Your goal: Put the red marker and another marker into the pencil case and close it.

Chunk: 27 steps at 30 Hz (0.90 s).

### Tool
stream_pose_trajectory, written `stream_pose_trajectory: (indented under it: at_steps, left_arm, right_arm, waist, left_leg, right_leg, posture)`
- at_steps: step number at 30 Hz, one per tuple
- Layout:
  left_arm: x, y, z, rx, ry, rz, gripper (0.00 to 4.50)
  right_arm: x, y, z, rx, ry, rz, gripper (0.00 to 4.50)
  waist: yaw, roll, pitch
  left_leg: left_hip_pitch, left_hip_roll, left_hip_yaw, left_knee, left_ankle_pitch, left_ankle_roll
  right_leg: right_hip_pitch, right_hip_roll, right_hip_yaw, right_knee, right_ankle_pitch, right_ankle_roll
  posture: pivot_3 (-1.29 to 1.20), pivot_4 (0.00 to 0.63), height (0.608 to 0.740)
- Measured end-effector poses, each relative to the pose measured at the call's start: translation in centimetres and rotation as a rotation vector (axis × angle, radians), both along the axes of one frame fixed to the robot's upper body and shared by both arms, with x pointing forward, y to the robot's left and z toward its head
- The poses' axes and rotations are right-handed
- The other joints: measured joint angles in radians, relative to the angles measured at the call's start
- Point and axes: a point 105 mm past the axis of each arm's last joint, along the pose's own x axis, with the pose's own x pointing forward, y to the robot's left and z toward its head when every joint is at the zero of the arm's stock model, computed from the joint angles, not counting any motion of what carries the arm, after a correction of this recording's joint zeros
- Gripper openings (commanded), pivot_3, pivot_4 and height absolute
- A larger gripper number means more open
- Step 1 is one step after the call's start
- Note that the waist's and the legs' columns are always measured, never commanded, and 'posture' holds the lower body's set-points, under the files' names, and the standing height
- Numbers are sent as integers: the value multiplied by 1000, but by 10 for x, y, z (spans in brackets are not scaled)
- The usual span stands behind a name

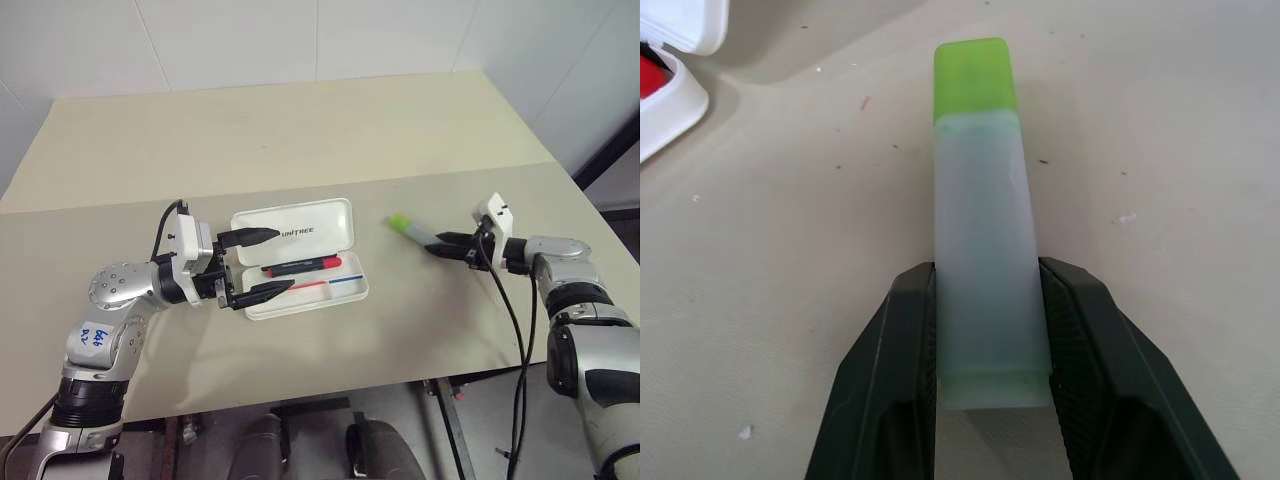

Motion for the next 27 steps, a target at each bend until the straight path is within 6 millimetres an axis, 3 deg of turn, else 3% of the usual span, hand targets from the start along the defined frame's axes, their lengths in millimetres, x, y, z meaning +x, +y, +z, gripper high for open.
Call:
stream_pose_trajectory:
  at_steps: [3,6,10,13,18,22,27]
  left_arm:
    - [0,0,1,1,-7,-9,4223]
    - [0,4,-2,9,-8,-18,4223]
    - [-2,21,-11,32,10,20,4223]
    - [-4,33,-18,49,26,56,4223]
    - [-15,56,-34,88,61,123,4223]
    - [-19,66,-37,112,63,155,4223]
    - [-22,77,-41,148,76,182,4223]
  right_arm:
    - [2,10,5,46,-5,29,1096]
    - [4,21,25,111,-43,84,1096]
    - [-2,34,56,147,-127,203,1096]
    - [-12,42,65,157,-148,271,1096]
    - [-47,77,68,144,-157,437,1096]
    - [-73,120,52,84,-124,592,1096]
    - [-79,149,36,44,-102,649,1096]
  waist:
    - [-2,0,0]
    - [-1,0,0]
    - [1,0,0]
    - [3,0,0]
    - [3,0,0]
    - [-3,0,0]
    - [-4,0,0]
  left_leg:
    - [0,0,0,0,0,0]
    - [0,0,0,0,0,0]
    - [0,1,0,-1,0,0]
    - [0,2,0,-1,-1,0]
    - [-1,2,0,-2,-4,3]
    - [0,3,0,-2,-5,4]
    - [0,3,0,-2,-4,3]
  right_leg:
    - [0,0,0,0,0,0]
    - [0,0,0,0,0,0]
    - [-1,0,0,0,0,0]
    - [-1,0,2,-1,0,0]
    - [-1,-1,2,-1,0,0]
    - [-2,-1,2,0,1,-2]
    - [-2,-1,2,0,2,-4]
  posture:
    - [0,150,740]
    - [0,150,740]
    - [0,150,740]
    - [0,150,740]
    - [0,150,740]
    - [0,150,740]
    - [0,150,740]
